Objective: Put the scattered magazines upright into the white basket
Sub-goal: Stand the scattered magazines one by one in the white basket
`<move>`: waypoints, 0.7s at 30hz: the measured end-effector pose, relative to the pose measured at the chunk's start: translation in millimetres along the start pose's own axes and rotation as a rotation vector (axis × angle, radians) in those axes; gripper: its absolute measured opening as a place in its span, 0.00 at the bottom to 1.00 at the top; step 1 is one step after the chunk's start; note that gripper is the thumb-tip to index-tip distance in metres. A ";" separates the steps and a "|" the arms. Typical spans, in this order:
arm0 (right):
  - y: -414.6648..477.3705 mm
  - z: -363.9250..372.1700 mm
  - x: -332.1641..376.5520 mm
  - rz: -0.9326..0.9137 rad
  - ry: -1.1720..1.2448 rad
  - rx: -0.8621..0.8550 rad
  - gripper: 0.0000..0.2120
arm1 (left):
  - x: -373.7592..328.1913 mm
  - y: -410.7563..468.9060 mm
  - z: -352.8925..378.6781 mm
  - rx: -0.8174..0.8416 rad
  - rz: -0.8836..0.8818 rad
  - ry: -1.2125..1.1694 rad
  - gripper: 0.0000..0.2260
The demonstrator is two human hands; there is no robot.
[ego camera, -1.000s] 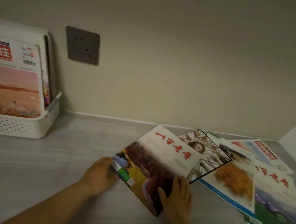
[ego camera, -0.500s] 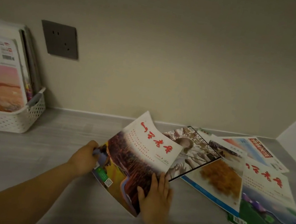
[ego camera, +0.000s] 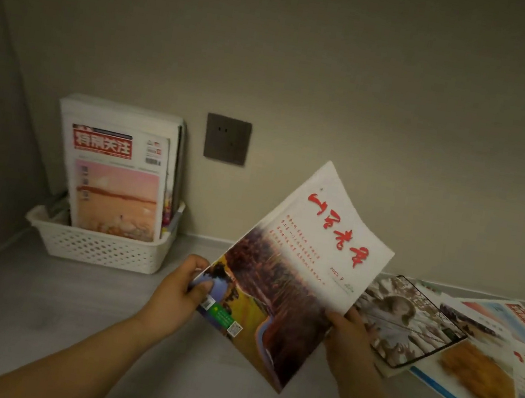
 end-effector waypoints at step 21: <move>-22.5 323.9 104.4 -0.535 -0.355 -0.032 0.09 | 11.4 120.3 -299.4 -0.453 0.079 0.077 0.08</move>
Point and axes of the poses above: each hand's wrist, its own y-axis towards the middle knuckle, its own z-axis out of the palm, x = y × z, the point moved 4 cm from there along y, towards the middle knuckle, and after that the axes turned 13 degrees about -y, right-handed, at the moved point
